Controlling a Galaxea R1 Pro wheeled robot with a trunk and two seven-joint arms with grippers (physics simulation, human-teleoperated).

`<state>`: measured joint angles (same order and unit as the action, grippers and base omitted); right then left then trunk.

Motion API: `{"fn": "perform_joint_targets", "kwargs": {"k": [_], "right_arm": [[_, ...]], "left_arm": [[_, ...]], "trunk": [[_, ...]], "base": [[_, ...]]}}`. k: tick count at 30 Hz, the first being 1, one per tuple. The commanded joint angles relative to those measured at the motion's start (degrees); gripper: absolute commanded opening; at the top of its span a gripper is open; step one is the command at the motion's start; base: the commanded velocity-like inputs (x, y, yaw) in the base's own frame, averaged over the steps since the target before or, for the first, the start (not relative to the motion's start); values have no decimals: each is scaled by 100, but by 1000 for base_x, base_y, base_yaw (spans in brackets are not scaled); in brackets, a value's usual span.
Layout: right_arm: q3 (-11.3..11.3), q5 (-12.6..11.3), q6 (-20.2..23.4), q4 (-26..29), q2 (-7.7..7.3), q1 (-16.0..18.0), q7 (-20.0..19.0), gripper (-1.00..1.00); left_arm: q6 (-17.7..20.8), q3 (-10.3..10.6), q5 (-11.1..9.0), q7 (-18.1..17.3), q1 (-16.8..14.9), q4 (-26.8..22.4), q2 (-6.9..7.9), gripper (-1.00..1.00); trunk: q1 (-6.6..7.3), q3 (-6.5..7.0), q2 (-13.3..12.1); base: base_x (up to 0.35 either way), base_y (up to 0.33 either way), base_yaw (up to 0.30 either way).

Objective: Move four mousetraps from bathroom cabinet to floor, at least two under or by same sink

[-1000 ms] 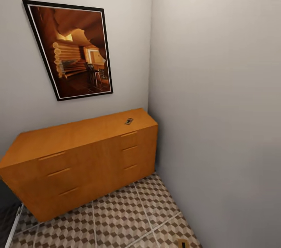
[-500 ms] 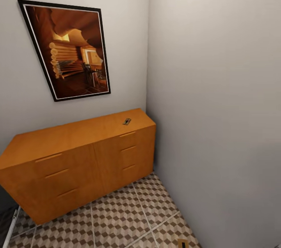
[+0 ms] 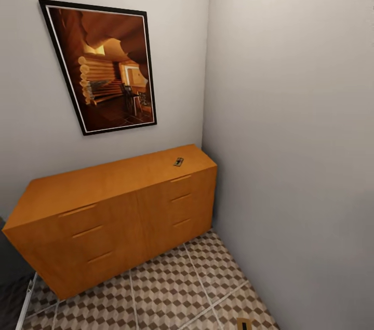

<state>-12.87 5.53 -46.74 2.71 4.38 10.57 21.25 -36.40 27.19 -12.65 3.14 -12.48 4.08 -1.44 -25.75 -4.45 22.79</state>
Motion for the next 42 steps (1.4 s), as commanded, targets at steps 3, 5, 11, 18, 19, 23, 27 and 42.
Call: {"fn": "perform_joint_targets", "kwargs": {"k": [3,5,11,18,19,23,27,42], "right_arm": [[-5,36,-11,-7,1,6,29,-100],[-5,36,-11,-7,1,6,29,-100],[-5,36,-11,-7,1,6,29,-100],[-5,36,-7,-7,1,6,29,-100],[-5,36,-5,-7,1,6,29,-100],[-5,36,-1,-7,1,6,29,-100],[-5,36,4,-7,1,6,29,-100],[-7,36,11,-9,1,6,29,-100]], "left_arm": [[-35,49,-19,28,-9,22,-5,100],[-34,48,-19,28,-9,22,-5,100],[-34,50,-19,29,-9,22,-6,100],[-38,50,-19,23,-9,22,-5,100],[-39,50,-19,22,-9,22,-5,100],[-41,50,-15,21,-9,22,-5,100],[-47,45,-11,36,-9,15,-35,100],[1786,-2,-37,102,-9,-701,-59,100]], "trunk": [[-4,-13,13],[-4,-13,13],[-4,-13,13],[-4,-13,13],[-4,-13,13],[-4,-13,13],[-4,-13,13],[-4,-13,13]], "base": [[0,64,-128],[0,26,-181],[0,8,-226],[0,1,-162],[0,0,-43],[0,0,-23],[0,0,-6],[0,0,-1]]}}
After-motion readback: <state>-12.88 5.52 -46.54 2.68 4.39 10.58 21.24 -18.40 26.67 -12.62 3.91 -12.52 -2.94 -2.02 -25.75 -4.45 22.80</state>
